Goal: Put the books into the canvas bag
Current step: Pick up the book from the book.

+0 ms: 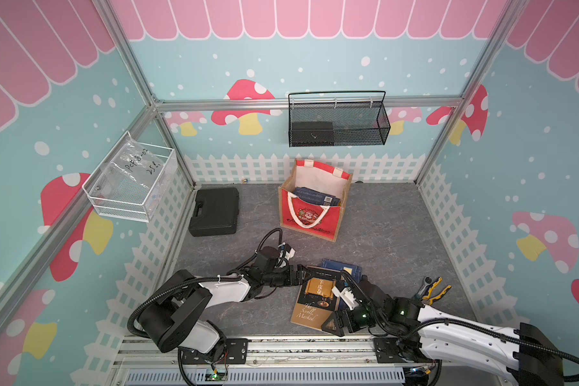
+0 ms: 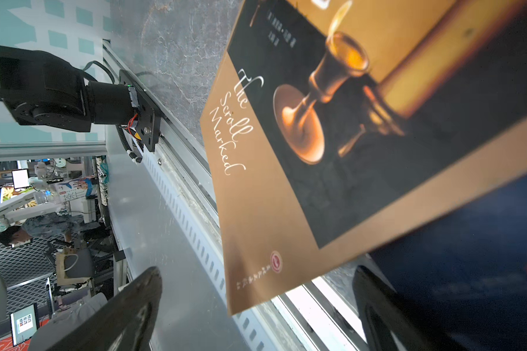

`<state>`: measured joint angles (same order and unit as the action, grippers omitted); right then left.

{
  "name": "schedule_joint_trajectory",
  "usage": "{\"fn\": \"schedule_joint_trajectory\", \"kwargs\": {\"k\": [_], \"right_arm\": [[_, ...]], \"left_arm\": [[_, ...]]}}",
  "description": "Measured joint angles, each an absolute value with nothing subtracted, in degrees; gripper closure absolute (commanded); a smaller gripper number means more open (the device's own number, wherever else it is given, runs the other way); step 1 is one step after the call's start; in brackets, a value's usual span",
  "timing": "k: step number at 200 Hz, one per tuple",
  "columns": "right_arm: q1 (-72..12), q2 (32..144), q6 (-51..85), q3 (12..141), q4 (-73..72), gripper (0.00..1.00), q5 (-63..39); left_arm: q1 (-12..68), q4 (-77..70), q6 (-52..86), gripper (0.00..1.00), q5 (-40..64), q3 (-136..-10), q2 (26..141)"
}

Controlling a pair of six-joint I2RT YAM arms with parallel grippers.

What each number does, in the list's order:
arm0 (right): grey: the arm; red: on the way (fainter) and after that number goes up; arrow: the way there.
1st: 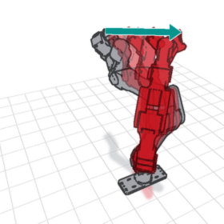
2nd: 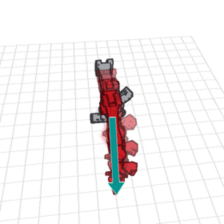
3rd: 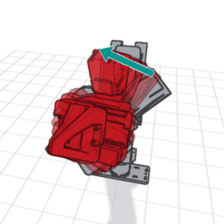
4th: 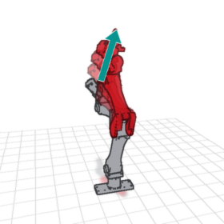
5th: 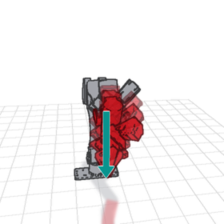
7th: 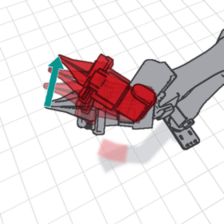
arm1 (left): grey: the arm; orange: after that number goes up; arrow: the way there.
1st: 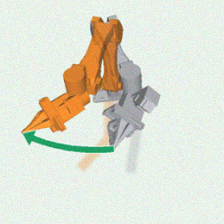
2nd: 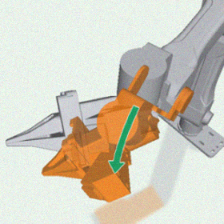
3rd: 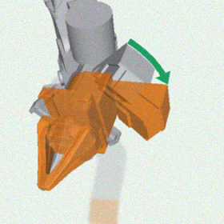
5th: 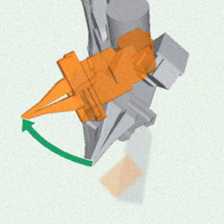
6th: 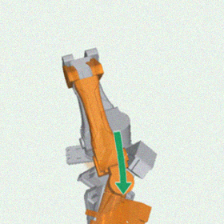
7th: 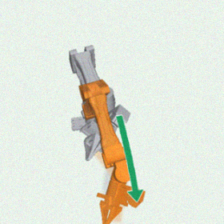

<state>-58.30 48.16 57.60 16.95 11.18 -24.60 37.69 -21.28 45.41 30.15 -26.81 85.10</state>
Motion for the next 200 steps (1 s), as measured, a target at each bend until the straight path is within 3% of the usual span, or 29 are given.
{"fn": "schedule_joint_trajectory", "kwargs": {"k": [135,151,200], "right_arm": [[-58.06,56.05,60.31,19.18,-1.54,0.11,-15.2],[-57.71,57.06,60.9,19.18,-2.72,0.19,-14.06],[-54.57,55.48,62.46,19.09,-3.36,0.61,-10.24]], "left_arm": [[39.75,-36.84,52.14,0.01,29.74,-19.16,87.29],[39.83,-38.76,52.93,0.01,29.74,-18.55,87.77],[40.12,-41.12,54.7,0.01,30.0,-18.24,88.73]]}}
